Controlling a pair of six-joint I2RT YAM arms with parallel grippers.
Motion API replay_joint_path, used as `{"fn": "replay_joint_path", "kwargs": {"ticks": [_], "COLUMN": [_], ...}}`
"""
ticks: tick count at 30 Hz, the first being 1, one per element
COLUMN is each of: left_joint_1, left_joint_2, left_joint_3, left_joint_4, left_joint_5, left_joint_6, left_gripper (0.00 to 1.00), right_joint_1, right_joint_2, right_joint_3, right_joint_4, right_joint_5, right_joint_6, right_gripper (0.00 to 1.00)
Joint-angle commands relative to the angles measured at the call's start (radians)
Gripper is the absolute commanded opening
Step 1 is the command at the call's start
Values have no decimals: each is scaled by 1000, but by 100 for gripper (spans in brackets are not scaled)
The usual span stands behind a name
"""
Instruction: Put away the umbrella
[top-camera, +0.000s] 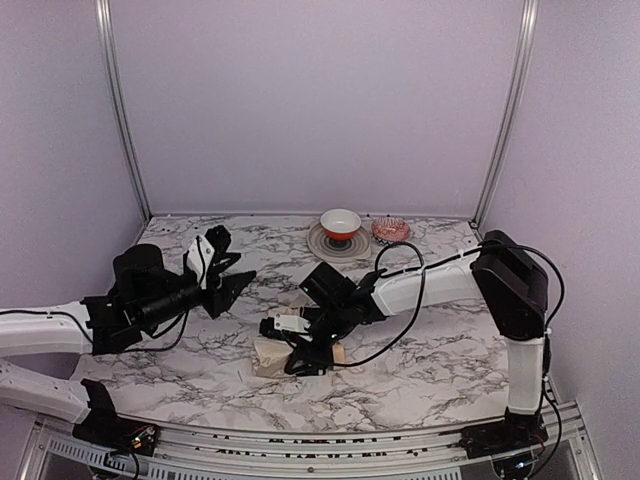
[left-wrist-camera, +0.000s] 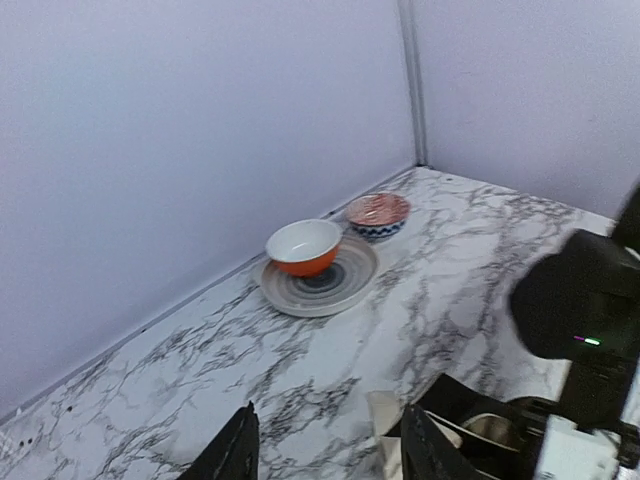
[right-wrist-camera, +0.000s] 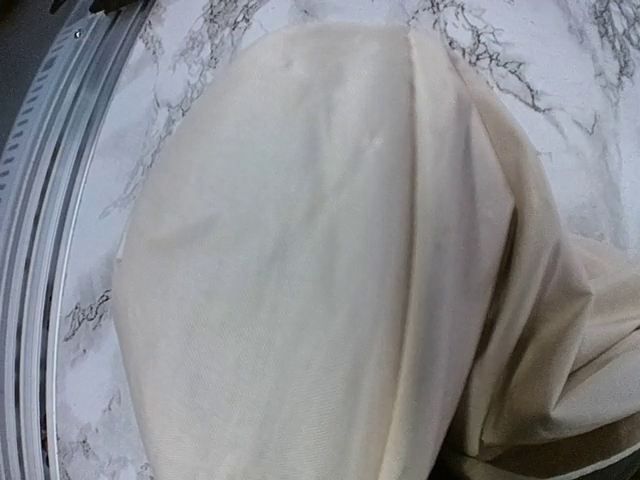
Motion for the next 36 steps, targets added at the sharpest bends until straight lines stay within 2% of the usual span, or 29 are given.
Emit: {"fn": "replay_joint_path", "kwargs": {"ticks": [1, 4, 7, 13, 16, 18, 21, 23, 25, 27, 30, 34, 36], "left_joint_1": [-240, -417, -507, -537, -537, -537, -537, -535, -530, -521, -504, -487, -471], "left_joint_2": [-138, -130, -29, 234, 336, 399, 455, 476, 481, 482, 481, 481, 486], "left_joint_3": [-206, -273, -273, -177, -141, -129, -132, -130, -95, -47, -6, 24, 48], "left_joint_4": [-31, -31, -31, -19, -2, -3, -25, -53, -135, -259, -386, -467, -504], "left_joint_5": [72, -2, -139, -211, -284, -325, -333, -321, -271, -207, -121, -35, 2], "left_joint_6": [283, 375, 475, 627, 662, 647, 608, 572, 520, 479, 442, 414, 395], "left_gripper": [48, 62, 75, 97, 98, 94, 76, 69, 56, 44, 35, 20, 16], "right_joint_1": [-4, -17, -24, -24, -23, -24, -26, -31, -40, -56, -95, -175, -219], "right_joint_2": [166, 203, 211, 217, 225, 226, 219, 210, 194, 169, 100, -39, -129], "right_joint_3": [-11, 10, 11, 29, 50, 65, 75, 81, 91, 97, 85, 20, -34], "right_joint_4": [-305, -345, -368, -388, -407, -420, -424, -424, -416, -394, -329, -184, -122], "right_joint_5": [-189, -228, -274, -306, -313, -314, -326, -333, -335, -330, -333, -340, -302], "right_joint_6": [38, 24, 1, -24, -36, -47, -61, -68, -63, -45, 5, 87, 125], "right_gripper": [26, 25, 26, 26, 27, 27, 28, 31, 36, 47, 59, 65, 66]}}
